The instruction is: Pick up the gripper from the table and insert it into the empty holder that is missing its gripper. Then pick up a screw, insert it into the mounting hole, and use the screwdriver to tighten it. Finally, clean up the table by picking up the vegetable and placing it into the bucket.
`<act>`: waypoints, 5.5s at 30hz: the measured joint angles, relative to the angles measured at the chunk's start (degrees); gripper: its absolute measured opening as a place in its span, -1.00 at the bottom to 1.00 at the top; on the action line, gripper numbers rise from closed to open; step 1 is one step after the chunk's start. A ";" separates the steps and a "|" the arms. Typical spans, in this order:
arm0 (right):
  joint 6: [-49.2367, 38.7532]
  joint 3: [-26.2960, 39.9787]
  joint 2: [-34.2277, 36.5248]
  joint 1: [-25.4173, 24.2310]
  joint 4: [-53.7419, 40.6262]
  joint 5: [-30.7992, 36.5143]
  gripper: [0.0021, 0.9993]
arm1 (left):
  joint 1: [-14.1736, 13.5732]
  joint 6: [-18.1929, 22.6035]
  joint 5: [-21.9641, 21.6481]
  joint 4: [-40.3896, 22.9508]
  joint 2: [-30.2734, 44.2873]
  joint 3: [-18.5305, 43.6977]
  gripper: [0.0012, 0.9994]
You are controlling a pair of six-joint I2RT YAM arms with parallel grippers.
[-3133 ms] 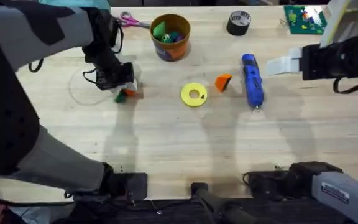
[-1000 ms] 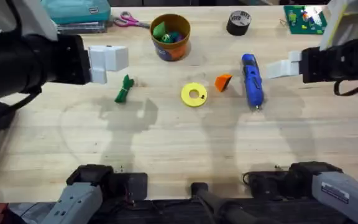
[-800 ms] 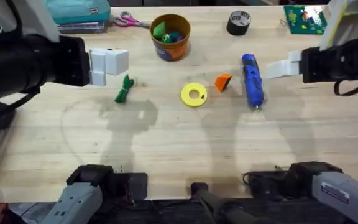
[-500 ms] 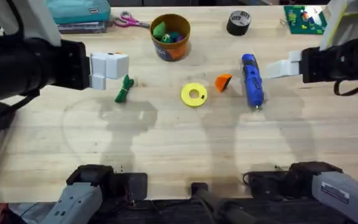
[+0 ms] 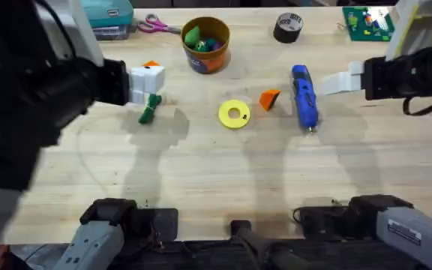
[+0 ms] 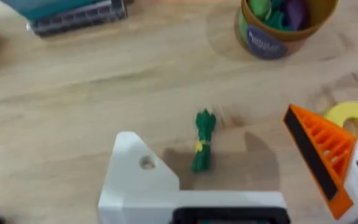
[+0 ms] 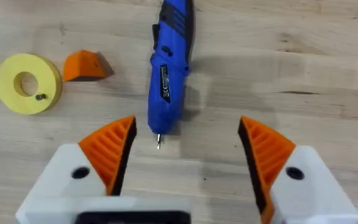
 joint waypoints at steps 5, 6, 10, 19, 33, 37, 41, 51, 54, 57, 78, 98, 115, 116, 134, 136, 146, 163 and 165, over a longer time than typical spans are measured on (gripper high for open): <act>0.00 0.00 0.00 0.00 0.00 0.00 1.00 | 0.00 0.14 1.02 13.70 -8.84 -12.21 0.97; 0.00 0.00 -0.02 0.00 0.00 0.00 1.00 | 0.00 0.15 1.15 15.39 -10.50 -13.82 0.97; 0.00 0.00 -0.01 0.00 0.00 0.00 1.00 | 0.00 0.16 1.19 21.01 -17.82 -20.04 0.97; 0.00 0.00 0.00 0.00 0.00 0.00 0.99 | 0.00 0.19 4.95 33.37 -31.49 -32.11 0.97; 0.00 0.00 0.00 0.00 0.00 0.00 1.00 | 0.00 0.34 29.67 52.87 -41.96 -46.17 0.97; -0.01 0.00 0.00 0.00 0.00 0.00 1.00 | -0.27 -0.25 36.52 53.05 -43.27 -46.45 0.97; 0.00 0.00 -0.01 0.00 0.00 0.00 1.00 | -0.85 -3.63 41.78 52.54 -44.65 -46.45 0.97; 0.00 0.00 0.00 0.00 0.00 0.00 1.00 | -0.87 -10.21 53.44 46.20 -45.88 -46.45 0.97; 0.00 0.00 -0.01 0.00 0.00 0.00 1.00 | -0.87 -11.70 58.08 40.27 -45.89 -46.50 0.97; -0.01 0.00 -0.01 0.00 0.00 0.00 1.00 | -0.87 -12.38 59.13 36.80 -45.89 -46.50 0.97; 0.00 0.00 0.00 0.00 0.00 0.00 1.00 | -0.87 -4.91 64.18 29.17 -45.90 -46.47 0.97; 0.00 0.00 -0.02 0.00 0.00 0.00 1.00 | -0.87 -4.57 64.20 29.17 -45.89 -46.47 0.97; 0.00 0.00 0.00 0.00 0.32 -0.04 1.00 | -0.87 -4.57 64.20 29.17 -45.90 -46.47 0.97; 0.00 0.00 0.00 0.00 0.71 -0.04 1.00 | -0.87 -4.55 64.20 29.15 -45.90 -46.47 0.97; -3.44 16.98 5.00 16.52 -9.73 0.03 0.99 | -0.87 -4.55 64.40 29.13 -45.90 -46.47 0.97; -3.67 21.39 8.04 17.94 -13.13 0.09 1.00 | -0.87 -4.55 64.40 29.11 -45.90 -46.47 0.97; -4.57 28.46 19.03 21.44 -15.61 0.48 0.99 | -0.87 -4.55 64.58 29.07 -45.88 -46.47 0.97; -2.05 16.29 23.11 21.44 -9.71 -0.04 0.99 | -0.87 -4.55 64.60 29.07 -45.90 -46.47 0.97; -1.52 15.97 24.91 21.44 -8.53 -0.55 0.99 | -0.87 -4.55 64.60 29.07 -45.90 -46.47 0.97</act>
